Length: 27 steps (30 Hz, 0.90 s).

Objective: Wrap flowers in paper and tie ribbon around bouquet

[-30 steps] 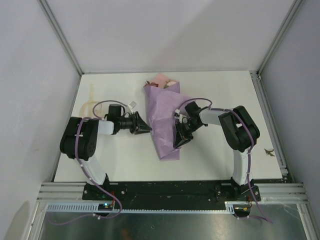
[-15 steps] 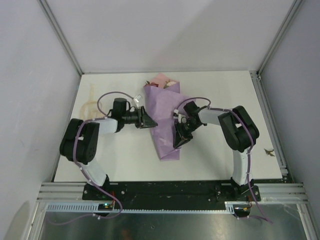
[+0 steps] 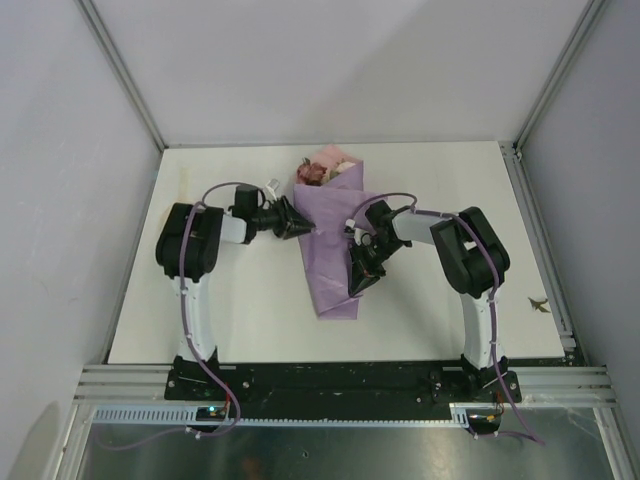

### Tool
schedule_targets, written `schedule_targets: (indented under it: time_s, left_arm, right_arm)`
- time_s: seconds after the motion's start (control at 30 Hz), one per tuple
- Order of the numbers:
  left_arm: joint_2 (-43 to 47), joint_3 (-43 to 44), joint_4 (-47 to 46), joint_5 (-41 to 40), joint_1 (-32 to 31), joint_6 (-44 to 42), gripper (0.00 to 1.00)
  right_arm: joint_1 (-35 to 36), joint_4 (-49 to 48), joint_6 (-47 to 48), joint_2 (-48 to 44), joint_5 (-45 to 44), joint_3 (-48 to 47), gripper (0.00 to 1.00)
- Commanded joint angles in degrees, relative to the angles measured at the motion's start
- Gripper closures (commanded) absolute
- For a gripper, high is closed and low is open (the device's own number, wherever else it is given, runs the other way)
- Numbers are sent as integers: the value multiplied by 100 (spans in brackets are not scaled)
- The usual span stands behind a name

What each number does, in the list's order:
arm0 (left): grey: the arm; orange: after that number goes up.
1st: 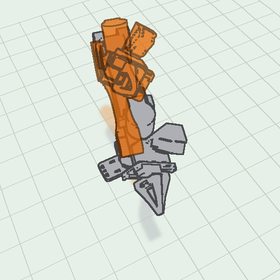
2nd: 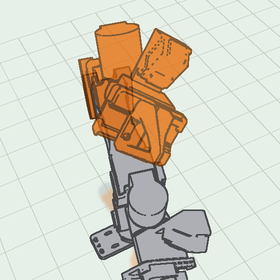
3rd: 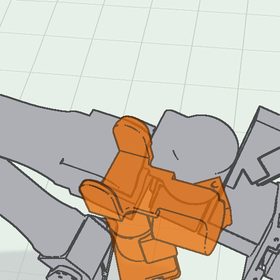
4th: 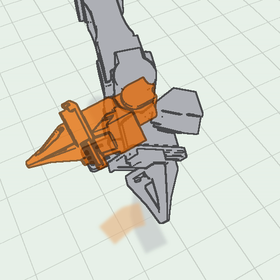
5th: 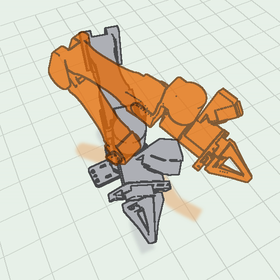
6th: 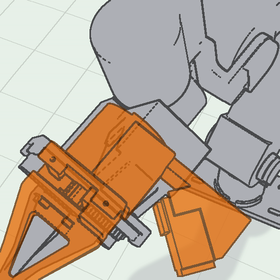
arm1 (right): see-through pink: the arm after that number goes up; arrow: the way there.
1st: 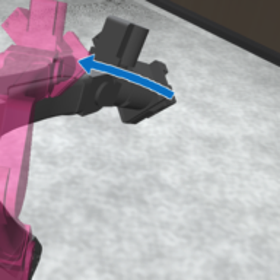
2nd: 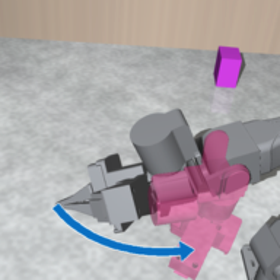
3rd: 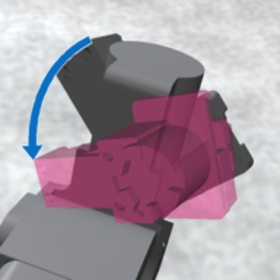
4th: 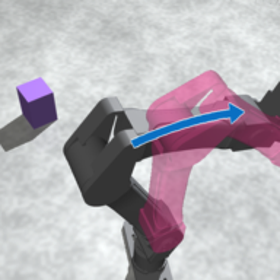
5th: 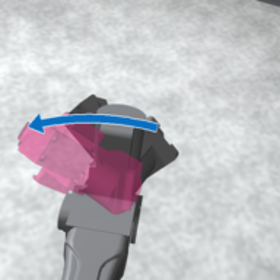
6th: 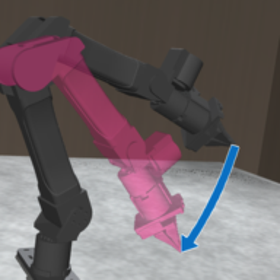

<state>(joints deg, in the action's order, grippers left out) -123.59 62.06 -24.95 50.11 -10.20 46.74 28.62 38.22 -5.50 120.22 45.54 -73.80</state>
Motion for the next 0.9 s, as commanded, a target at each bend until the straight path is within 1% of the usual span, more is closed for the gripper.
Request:
schedule_targets:
  time_s: [0.0, 0.1, 0.13, 0.2, 0.27, 0.3, 0.33, 0.37, 0.4, 0.43, 0.47, 0.5, 0.53, 0.6, 0.7, 0.77, 0.87]
  left_arm:
    - [-106, 659, -389, -460, 350, 318, 56]
    - [74, 993, -348, -342, 601, 277, 46]
    - [310, 1045, -271, -264, 709, 197, 42]
    - [854, 1144, 412, -106, 924, -402, 36]
    - [1434, 1349, 1950, -117, 1330, -1459, 33]
    - [1658, 1482, 2965, -191, 1531, -2170, 31]
    - [1893, 1685, 3772, -276, 1701, -2745, 29]
    - [2051, 1857, 4772, -477, 1905, -3534, 27]
    - [2217, 2035, 5493, -639, 2051, -4346, 25]
    - [2353, 2138, 6244, -878, 2239, -4980, 24]
    - [2504, 2176, 6747, -1094, 2372, -5640, 22]
    - [2633, 2173, 7200, -1405, 2517, -6111, 21]
    - [2772, 2096, 7502, -1665, 2621, -6632, 20]
    - [2960, 1883, 7884, -2221, 2826, -7328, 20]
    - [3066, 1524, 8028, -2926, 2997, -8057, 21]
    - [2987, 1329, 8044, -3156, 3026, -8458, 24]
    - [2774, 1245, 8043, -3290, 2981, -8910, 28]
  right_arm:
    - [-19, 209, 436, 417, -1021, 82, 90]
    - [-48, 194, 412, 443, -879, 65, 90]
    - [-58, 173, 393, 437, -805, 62, 89]
    - [-60, 123, 361, 418, -688, 59, 89]
    - [-48, 85, 340, 389, -597, 59, 89]
    - [-44, 74, 331, 384, -567, 59, 89]
    - [-38, 69, 326, 381, -543, 59, 89]
    - [-35, 61, 328, 385, -536, 59, 88]
    - [-38, 58, 329, 391, -528, 59, 88]
    - [-39, 38, 321, 398, -524, 59, 88]
    - [-45, 20, 312, 402, -522, 59, 88]
    - [-52, -2, 286, 408, -508, 59, 88]
    - [-59, -14, 260, 415, -492, 59, 88]
    - [-61, -40, 222, 410, -467, 54, 88]
    - [-71, -64, 203, 381, -447, 69, 88]
    - [-75, -68, 199, 357, -442, 81, 88]
    - [-85, -69, 203, 320, -441, 103, 88]
